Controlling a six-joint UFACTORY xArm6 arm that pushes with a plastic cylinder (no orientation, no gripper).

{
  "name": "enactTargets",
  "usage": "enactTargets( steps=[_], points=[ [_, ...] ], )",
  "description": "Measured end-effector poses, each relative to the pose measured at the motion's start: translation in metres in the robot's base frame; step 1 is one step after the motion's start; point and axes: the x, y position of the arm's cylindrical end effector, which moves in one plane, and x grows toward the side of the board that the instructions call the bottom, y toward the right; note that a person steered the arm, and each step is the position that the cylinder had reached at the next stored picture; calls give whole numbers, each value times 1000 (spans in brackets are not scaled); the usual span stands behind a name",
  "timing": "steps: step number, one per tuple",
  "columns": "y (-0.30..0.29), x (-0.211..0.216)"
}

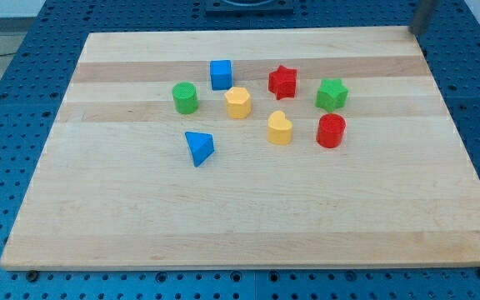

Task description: Point your arm towards the left side of the blue triangle

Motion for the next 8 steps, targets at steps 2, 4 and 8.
enactTargets(
  steps=[2, 4, 8],
  points=[
    [-214, 12],
    [-421, 67],
    [-444, 264]
  ],
)
